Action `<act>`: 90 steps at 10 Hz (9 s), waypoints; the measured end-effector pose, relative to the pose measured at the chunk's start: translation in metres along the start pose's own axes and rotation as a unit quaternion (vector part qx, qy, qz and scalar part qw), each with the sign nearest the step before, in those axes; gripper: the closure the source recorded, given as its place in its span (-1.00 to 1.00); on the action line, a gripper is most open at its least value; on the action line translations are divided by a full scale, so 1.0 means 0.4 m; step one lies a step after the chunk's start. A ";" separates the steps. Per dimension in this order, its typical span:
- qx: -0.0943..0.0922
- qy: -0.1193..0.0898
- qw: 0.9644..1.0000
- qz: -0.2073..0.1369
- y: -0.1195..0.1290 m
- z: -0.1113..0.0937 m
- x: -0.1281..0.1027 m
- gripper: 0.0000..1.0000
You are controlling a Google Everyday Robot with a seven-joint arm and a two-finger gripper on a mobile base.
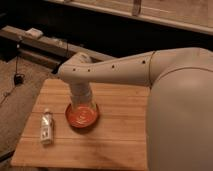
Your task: Place the bottle in the ceramic bowl
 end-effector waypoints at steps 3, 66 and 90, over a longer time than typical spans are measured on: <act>0.000 0.000 1.000 0.000 0.000 0.000 0.000 -0.30; -0.006 0.059 0.971 -0.232 0.602 0.341 0.030 0.78; -0.025 0.035 0.992 -0.122 0.052 0.208 -0.260 0.61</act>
